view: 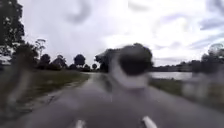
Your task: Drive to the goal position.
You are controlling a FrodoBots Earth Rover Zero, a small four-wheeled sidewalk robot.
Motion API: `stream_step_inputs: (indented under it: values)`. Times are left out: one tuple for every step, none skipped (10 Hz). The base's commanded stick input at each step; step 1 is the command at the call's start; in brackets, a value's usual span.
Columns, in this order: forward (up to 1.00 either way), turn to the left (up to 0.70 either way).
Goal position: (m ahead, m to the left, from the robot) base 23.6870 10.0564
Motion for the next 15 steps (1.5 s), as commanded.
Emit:
stream_step_inputs:
  values:
    - [0.85,0.0]
    - [0.85,0.0]
    - [0.85,0.0]
    - [0.85,0.0]
    - [0.85,0.0]
    - [0.85,0.0]
    - [0.85,0.0]
    - [0.85,0.0]
    - [0.85,0.0]
    - [0.85,0.0]
    - [0.85,0.0]
    - [0.85,0.0]
    - [0.85,0.0]
    - [0.85,0.0]
    - [0.85,0.0]
